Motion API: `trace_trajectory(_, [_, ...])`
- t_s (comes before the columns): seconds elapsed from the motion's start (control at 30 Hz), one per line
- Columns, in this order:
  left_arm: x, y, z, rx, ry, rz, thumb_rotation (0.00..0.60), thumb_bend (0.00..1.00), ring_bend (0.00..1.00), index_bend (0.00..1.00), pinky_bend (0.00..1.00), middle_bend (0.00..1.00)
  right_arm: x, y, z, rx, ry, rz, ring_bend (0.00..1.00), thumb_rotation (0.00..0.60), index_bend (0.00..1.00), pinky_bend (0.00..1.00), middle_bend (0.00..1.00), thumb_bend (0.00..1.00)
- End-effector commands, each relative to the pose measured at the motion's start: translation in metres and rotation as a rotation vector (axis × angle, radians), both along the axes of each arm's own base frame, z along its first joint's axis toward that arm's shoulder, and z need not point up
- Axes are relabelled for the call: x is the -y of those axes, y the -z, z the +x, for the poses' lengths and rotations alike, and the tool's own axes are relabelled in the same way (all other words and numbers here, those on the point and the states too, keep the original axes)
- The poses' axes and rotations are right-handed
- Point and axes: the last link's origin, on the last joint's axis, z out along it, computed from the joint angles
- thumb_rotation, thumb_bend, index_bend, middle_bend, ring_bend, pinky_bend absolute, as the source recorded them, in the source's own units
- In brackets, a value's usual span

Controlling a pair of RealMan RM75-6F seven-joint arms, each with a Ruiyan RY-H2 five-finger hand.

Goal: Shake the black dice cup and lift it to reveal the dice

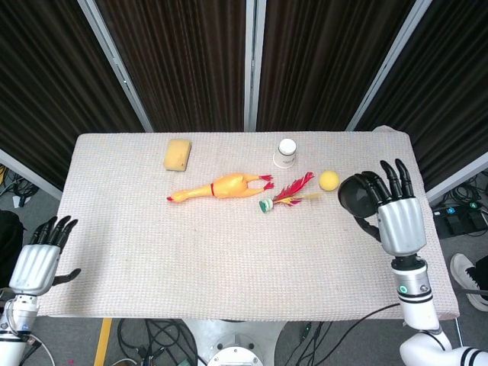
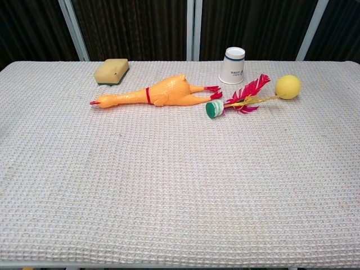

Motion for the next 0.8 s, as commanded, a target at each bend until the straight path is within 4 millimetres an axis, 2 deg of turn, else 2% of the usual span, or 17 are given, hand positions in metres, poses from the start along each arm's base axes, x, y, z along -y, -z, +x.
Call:
trace_trajectory(0.03, [0.001,-0.001,0.0,0.0,-0.001,0.0,0.6,0.12,0.0,0.08,0.11,0.06,0.002,0.071,-0.062,-0.324,0.415,0.536,0.15,0.6,0.29,0.0,0.49,0.18])
trace_trajectory(0.2, [0.001,-0.002,0.001,0.004,0.003,0.0,0.6,0.12,0.0,0.08,0.11,0.06,0.006,0.072,-0.055,-0.378,0.459,0.591,0.16,0.6,0.29,0.0,0.48,0.19])
trace_trajectory(0.5, [-0.004,0.001,0.004,0.007,0.013,-0.002,0.6,0.12,0.0,0.08,0.11,0.06,0.013,0.056,-0.02,-0.237,0.333,0.497,0.16,0.6,0.31,0.0,0.47,0.19])
trace_trajectory(0.57, [-0.006,0.002,0.005,0.006,0.014,0.002,0.6,0.12,0.0,0.08,0.11,0.06,0.008,0.066,-0.005,-0.231,0.246,0.535,0.15,0.6,0.31,0.0,0.47,0.19])
trace_trajectory(0.67, [-0.007,0.002,0.006,0.004,0.011,0.004,0.6,0.12,0.0,0.08,0.11,0.06,-0.015,0.09,0.02,-0.239,0.086,0.67,0.15,0.6,0.31,0.0,0.47,0.19])
trace_trajectory(0.73, [-0.008,0.003,0.007,0.002,0.012,0.001,0.6,0.12,0.0,0.08,0.11,0.06,-0.028,0.102,0.032,-0.225,0.01,0.739,0.15,0.6,0.31,0.0,0.46,0.19])
trace_trajectory(0.8, [-0.009,0.004,0.008,0.0,0.013,-0.003,0.6,0.12,0.0,0.08,0.11,0.06,-0.031,0.105,0.038,-0.2,-0.026,0.757,0.15,0.6,0.31,0.0,0.46,0.19])
